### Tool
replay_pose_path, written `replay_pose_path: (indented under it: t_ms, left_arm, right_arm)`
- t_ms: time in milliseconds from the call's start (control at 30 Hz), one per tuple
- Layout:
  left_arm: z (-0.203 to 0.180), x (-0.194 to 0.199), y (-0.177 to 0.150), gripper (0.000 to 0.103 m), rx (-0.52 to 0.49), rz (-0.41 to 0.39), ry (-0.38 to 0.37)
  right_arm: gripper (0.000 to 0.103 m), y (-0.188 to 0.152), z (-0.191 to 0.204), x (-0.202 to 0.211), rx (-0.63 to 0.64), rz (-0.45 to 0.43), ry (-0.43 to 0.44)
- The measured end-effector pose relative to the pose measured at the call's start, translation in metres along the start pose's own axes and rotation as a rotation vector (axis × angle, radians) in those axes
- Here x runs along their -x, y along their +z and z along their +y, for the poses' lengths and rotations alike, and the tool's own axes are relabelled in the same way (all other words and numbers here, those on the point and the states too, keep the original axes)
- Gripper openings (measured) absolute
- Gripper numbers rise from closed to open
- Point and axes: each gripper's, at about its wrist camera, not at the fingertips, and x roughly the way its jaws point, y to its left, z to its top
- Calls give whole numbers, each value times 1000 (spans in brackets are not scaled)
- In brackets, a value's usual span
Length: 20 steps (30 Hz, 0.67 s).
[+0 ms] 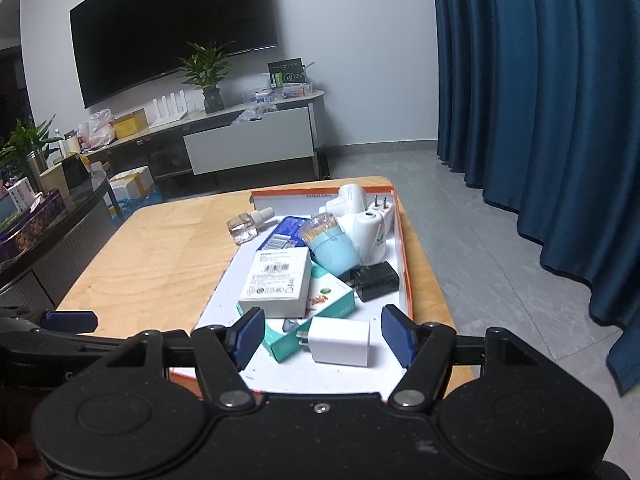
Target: Organize rigid objects
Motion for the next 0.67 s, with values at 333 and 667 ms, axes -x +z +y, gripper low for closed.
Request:
replay_pose_path:
  t_ms: [333,667]
  left_arm:
    - [1,6,-5,103,8,-19,10]
    - [5,3,-5,103,11,0,-12]
  right_arm:
    - [78,-3,3,6,11,-10,-10]
    - [78,-3,4,6,16,-8,-14]
